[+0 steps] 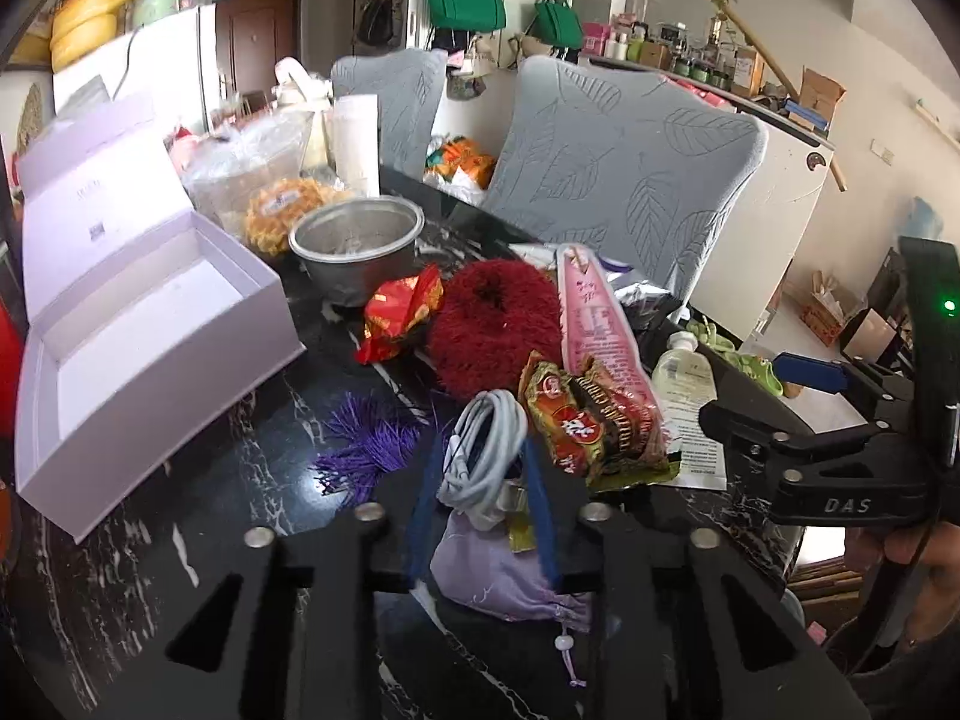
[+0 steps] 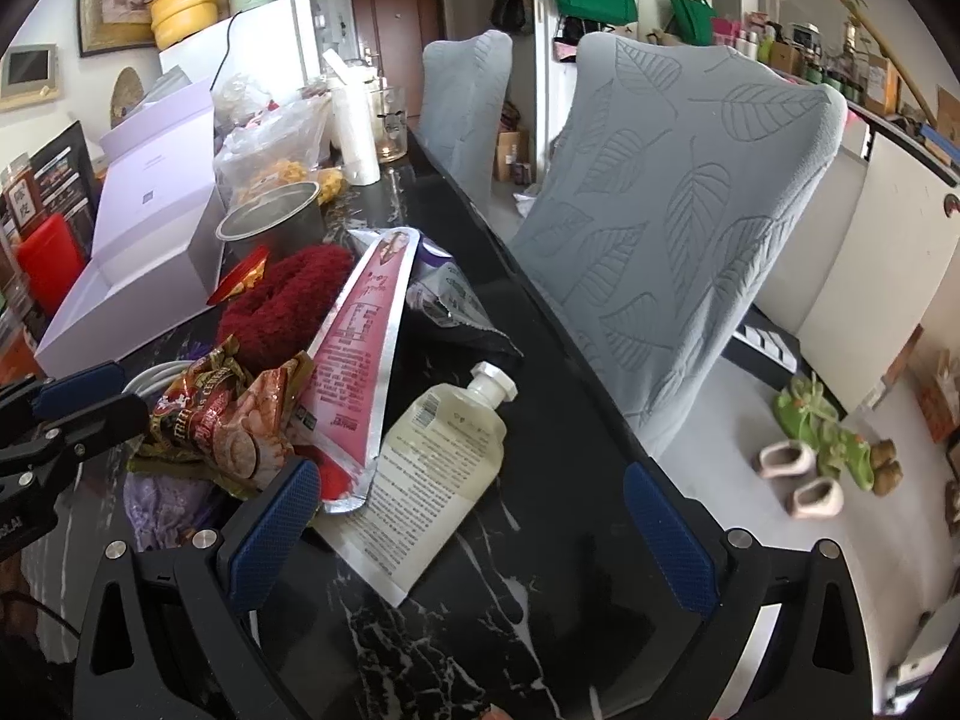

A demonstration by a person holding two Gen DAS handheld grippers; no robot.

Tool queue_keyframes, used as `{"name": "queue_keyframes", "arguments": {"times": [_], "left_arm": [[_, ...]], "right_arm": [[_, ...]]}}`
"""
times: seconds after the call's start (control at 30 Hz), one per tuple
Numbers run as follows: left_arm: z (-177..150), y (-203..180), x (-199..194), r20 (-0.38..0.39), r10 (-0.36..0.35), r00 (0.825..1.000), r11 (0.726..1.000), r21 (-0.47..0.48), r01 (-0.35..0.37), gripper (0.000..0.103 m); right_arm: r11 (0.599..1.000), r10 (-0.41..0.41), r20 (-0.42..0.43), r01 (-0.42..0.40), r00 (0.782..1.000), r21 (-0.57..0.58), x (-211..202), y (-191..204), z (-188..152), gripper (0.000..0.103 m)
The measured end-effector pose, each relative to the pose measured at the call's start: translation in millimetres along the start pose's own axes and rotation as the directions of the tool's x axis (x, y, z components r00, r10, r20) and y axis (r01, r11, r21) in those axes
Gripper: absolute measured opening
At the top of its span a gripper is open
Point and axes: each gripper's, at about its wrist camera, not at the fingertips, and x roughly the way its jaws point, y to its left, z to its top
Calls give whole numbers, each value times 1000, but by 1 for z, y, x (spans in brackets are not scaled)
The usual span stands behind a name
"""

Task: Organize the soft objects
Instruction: 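Close the left tool on the white cable while the right tool grasps the white lotion bottle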

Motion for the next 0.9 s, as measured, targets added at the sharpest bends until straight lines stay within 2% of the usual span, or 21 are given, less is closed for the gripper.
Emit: {"name": "queue_keyframes", "arguments": {"times": [0.1,0.2,0.3,0.37,0.47,0.67,0.8,0.9], "left_arm": [[-1,4,11,-33,-5,999,1000,-11,5,18],[-1,4,15,-33,1,999,1000,-7,-2,16],[1,9,12,-8,14,1000,999,-50,-15,12],[2,12,5,18,-1,1000,997,-72,3,12],[4,10,-5,40,-2,999,998,-68,5,11],[6,8,-21,67,-9,998,998,-68,14,11],[5,9,-24,66,-11,998,997,-74,16,11],[3,13,-23,61,-17,998,996,-86,23,11]], "right_arm": [[1000,-2,-2,2,1000,8,1,-1,-1,103],[1000,1,-3,-1,1000,9,1,-1,-2,103],[1000,4,-3,-4,1000,10,2,-1,-2,103],[1000,14,-6,-14,1000,19,3,-1,-2,103],[1000,10,-8,-10,1000,18,5,-2,-2,102],[999,7,-36,-5,999,42,18,-6,-1,79],[997,32,-57,-28,998,67,27,-6,0,73],[995,55,-54,-50,997,87,31,-5,1,58]]}}
